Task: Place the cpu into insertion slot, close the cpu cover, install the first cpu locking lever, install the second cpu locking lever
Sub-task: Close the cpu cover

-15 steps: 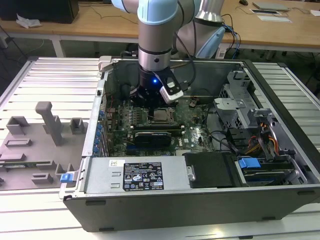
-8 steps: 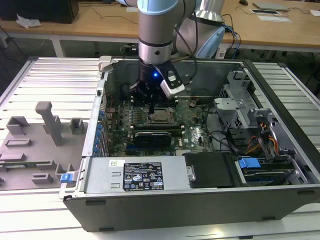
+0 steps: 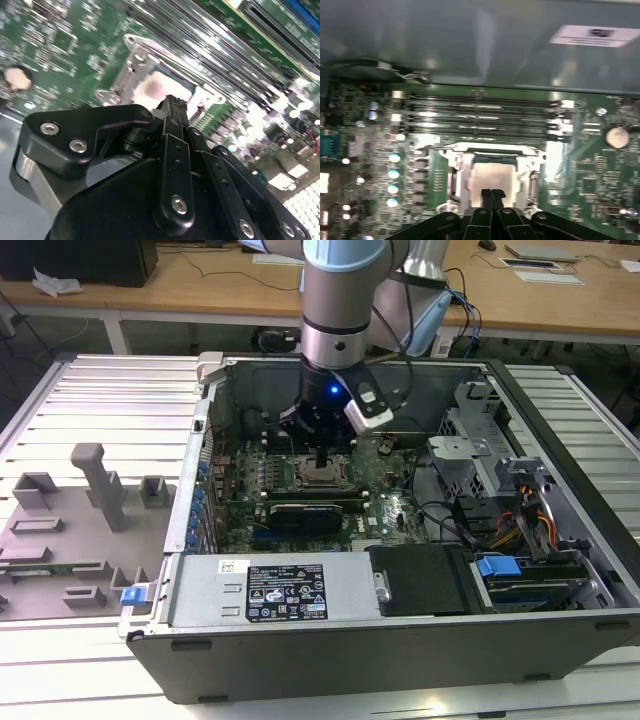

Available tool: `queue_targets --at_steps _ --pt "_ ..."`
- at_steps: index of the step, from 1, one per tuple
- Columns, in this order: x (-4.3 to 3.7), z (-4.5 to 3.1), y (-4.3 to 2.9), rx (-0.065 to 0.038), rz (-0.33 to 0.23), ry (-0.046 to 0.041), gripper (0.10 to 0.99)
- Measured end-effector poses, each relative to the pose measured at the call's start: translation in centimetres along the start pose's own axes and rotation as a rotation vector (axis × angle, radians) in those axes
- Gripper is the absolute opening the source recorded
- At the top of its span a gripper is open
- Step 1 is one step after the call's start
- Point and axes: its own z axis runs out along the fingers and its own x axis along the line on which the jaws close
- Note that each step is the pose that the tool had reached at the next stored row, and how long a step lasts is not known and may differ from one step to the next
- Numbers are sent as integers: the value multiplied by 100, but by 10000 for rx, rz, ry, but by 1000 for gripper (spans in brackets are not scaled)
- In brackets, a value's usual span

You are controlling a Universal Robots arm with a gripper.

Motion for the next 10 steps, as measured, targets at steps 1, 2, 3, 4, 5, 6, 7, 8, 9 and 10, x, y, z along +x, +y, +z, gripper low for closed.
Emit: queue_targets --at_steps 1,2,3,4,5,6,7,8,9,10 --pt "-11 0 -1 0 -2 0 106" --pt "-11 -4 -1 0 -2 0 106" --pt "-11 -16 0 0 -1 0 106" --pt "-10 -50 0 0 0 0 106" --pt "-11 -79 0 0 0 -1 106" --pt "-11 -108 1 -1 -1 -5 106" --pt "-11 -137 1 0 -2 -7 106" --pt "-10 -164 1 1 -1 -10 106" --pt "-10 -187 1 1 -1 -13 106" --pt "-10 -197 1 3 -1 -16 106"
